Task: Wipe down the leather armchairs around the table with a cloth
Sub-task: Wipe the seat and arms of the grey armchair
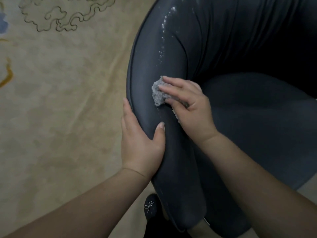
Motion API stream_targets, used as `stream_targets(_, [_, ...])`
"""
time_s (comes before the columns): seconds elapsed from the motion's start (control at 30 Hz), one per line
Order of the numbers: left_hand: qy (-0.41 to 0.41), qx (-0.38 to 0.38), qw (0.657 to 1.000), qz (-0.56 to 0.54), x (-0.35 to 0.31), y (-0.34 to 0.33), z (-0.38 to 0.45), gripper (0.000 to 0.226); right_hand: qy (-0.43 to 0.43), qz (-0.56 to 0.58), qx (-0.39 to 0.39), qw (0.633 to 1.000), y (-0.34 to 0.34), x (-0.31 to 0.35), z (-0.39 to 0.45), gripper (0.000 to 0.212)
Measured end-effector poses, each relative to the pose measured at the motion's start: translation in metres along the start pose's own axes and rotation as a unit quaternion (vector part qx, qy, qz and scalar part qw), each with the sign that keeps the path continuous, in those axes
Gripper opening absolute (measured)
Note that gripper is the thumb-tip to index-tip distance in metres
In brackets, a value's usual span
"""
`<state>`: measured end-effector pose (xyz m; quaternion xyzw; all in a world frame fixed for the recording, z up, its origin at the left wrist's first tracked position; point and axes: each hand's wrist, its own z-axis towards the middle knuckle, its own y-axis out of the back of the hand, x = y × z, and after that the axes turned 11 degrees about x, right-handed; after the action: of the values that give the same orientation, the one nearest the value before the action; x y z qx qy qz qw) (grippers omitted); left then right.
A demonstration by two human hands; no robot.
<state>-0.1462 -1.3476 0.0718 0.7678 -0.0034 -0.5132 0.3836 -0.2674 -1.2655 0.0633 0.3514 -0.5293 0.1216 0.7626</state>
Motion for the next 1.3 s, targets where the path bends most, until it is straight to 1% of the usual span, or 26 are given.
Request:
stream_targets(0.07, [0.000,-0.001,1.000,0.000,0.001,0.001,-0.001,0.095,0.008,-0.008,-0.004,1.000,-0.007,0.003,-0.017,0.029])
stream_targets(0.13, [0.001,-0.001,1.000,0.002,0.000,0.001,-0.001,0.095,0.044,-0.034,0.008,0.998,-0.013,0.007,-0.023,0.026])
stream_targets(0.2, [0.004,0.002,1.000,0.002,0.000,0.001,-0.001,0.095,0.083,-0.073,0.035,0.993,-0.008,0.006,-0.006,0.023])
stream_targets(0.23, [0.003,0.002,1.000,0.001,0.000,0.001,-0.001,0.095,0.089,-0.089,0.039,0.991,-0.005,0.004,0.005,0.023])
stream_targets(0.33, [0.004,0.007,1.000,-0.009,0.000,0.001,-0.001,0.094,0.041,-0.074,0.019,0.996,0.005,-0.002,0.025,0.025])
stream_targets(0.47, [0.005,0.012,0.999,-0.035,0.002,0.002,-0.002,0.092,0.001,-0.042,0.000,0.999,0.000,-0.004,-0.013,0.027])
stream_targets(0.53, [-0.010,0.012,0.999,-0.038,0.003,0.002,-0.003,0.086,-0.001,-0.048,-0.005,0.999,-0.003,-0.004,-0.040,0.026])
stream_targets(0.6, [-0.012,0.003,0.999,-0.037,0.004,0.001,-0.002,0.079,0.016,-0.065,-0.001,0.998,-0.006,0.001,-0.049,0.024])
stream_targets(0.7, [-0.008,-0.003,0.999,-0.040,0.002,0.000,-0.002,0.074,0.084,-0.126,0.038,0.988,-0.005,0.006,-0.020,0.020])
stream_targets(0.73, [-0.008,-0.004,0.999,-0.040,0.002,0.000,-0.002,0.073,0.088,-0.137,0.037,0.986,-0.004,0.006,-0.004,0.020])
stream_targets(0.83, [-0.003,-0.006,0.999,-0.041,0.001,0.001,-0.002,0.073,0.036,-0.106,0.004,0.994,0.002,0.001,0.020,0.025])
stream_targets(0.9, [-0.005,-0.004,0.999,-0.038,0.000,0.001,-0.002,0.073,0.016,-0.097,-0.015,0.995,-0.001,0.001,-0.002,0.027])
stream_targets(0.97, [-0.008,-0.007,0.999,-0.035,0.000,0.001,-0.002,0.073,0.023,-0.093,-0.016,0.995,-0.009,0.005,-0.034,0.026])
stream_targets(1.03, [-0.002,-0.005,0.999,-0.038,0.000,0.001,-0.001,0.073,0.043,-0.089,0.000,0.995,-0.013,0.008,-0.040,0.025])
stream_targets(1.1, [0.006,-0.003,0.999,-0.037,-0.001,0.001,-0.001,0.073,0.062,-0.110,0.020,0.992,-0.012,0.010,-0.016,0.024])
stream_targets(1.17, [0.006,-0.007,1.000,-0.030,-0.003,0.001,-0.001,0.074,0.068,-0.134,0.016,0.988,-0.008,0.009,0.019,0.025])
stream_targets(1.23, [0.009,-0.006,1.000,-0.028,-0.004,0.001,0.000,0.074,0.054,-0.131,0.001,0.990,-0.002,0.006,0.041,0.025])
stream_targets(1.3, [0.012,-0.003,1.000,-0.026,-0.004,0.001,0.000,0.074,0.029,-0.111,-0.020,0.993,-0.003,0.005,0.032,0.025])
